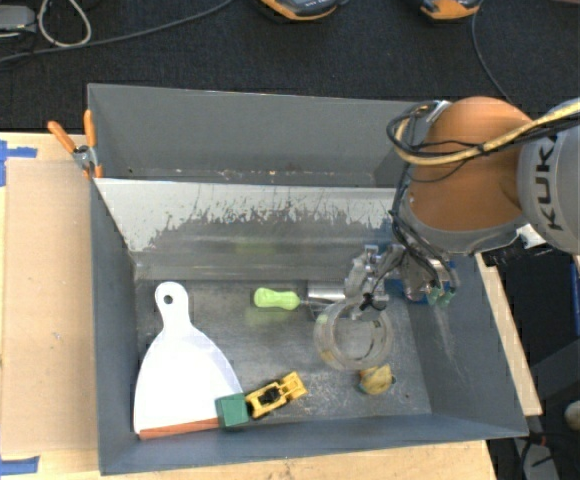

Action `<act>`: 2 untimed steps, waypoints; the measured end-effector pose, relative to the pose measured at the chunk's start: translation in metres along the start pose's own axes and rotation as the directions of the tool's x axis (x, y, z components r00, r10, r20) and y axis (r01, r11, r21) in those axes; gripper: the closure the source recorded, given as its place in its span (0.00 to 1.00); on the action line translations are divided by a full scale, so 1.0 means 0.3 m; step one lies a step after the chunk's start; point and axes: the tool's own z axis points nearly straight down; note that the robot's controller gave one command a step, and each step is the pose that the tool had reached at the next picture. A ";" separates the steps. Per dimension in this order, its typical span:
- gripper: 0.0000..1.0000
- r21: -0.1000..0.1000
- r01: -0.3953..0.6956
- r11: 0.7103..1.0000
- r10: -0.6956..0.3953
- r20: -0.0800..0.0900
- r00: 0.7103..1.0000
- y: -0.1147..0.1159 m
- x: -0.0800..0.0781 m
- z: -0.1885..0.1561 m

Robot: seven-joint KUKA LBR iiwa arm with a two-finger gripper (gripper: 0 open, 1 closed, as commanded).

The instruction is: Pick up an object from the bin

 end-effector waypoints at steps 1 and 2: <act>1.00 0.000 0.234 0.972 -0.234 0.001 0.972 -0.037 0.015 -0.119; 1.00 0.000 0.328 0.945 -0.328 0.003 0.945 0.031 0.014 -0.042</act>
Offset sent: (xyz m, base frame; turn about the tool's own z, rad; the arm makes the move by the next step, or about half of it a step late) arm -0.0011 0.0382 -0.0196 -0.0328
